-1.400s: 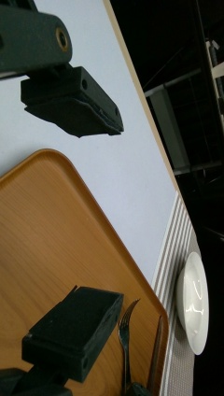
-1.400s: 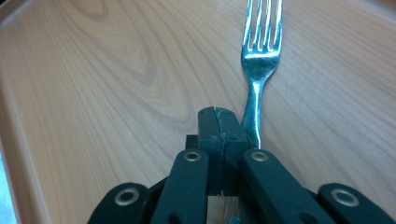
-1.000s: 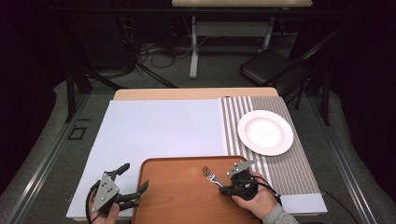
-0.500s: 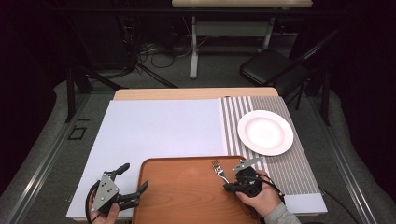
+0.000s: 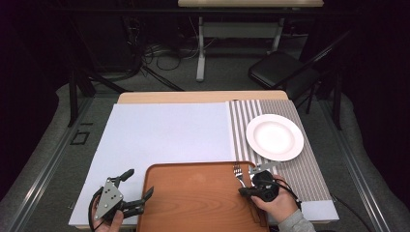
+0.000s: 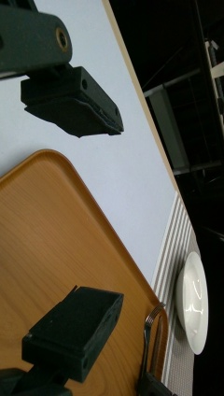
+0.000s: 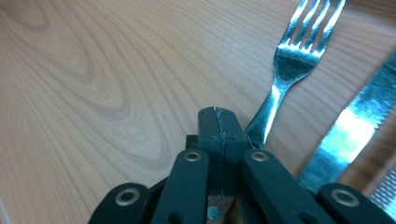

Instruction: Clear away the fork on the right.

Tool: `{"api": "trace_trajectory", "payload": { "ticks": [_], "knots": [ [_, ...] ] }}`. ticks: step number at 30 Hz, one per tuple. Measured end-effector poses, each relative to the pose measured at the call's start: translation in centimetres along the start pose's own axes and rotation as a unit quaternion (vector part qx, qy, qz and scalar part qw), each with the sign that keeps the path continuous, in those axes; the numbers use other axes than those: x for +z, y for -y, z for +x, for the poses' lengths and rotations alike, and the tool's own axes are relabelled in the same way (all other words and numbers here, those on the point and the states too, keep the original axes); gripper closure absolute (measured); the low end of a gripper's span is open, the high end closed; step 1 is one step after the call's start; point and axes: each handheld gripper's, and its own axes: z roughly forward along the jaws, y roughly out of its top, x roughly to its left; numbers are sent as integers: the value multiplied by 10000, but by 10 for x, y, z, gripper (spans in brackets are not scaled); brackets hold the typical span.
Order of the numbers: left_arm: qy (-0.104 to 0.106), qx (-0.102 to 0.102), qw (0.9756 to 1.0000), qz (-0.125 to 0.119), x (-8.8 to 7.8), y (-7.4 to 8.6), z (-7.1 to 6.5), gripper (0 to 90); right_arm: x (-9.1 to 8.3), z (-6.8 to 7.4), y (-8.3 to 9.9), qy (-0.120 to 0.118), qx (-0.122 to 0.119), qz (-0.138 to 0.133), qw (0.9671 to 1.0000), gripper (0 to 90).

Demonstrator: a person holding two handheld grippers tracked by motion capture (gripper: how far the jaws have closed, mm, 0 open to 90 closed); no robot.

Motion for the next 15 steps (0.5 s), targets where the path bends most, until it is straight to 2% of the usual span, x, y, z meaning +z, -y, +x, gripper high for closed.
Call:
{"api": "trace_trajectory", "payload": {
  "ticks": [2, 3, 4, 6, 7, 9, 15],
  "knots": [
    [1, 1, 10000, -1, 0, 0, 0, 156, -1, -2, 1, 0, 42, -45, 10000, 900],
    [-2, -8, 10000, -2, 0, 0, 0, 156, -2, -2, 1, 7, 45, 16, 10000, 900],
    [-2, -8, 10000, -2, 0, 0, 0, 156, -2, -3, 2, 12, 67, -56, 10000, 900],
    [-6, -10, 10000, -1, 0, 0, 0, 156, -4, -5, 2, 28, 92, 32, 9999, 900],
    [-10, -17, 10000, -3, 0, 0, 0, 156, -3, -5, 3, 17, 102, -47, 9999, 900],
    [-9, -17, 10000, -6, 0, 0, 0, 156, -4, -6, 3, 23, 111, 31, 9999, 900],
    [-11, 0, 10000, -2, 0, 0, 0, 156, -4, -7, 4, 35, 114, 20, 9999, 900]
  ]
}}
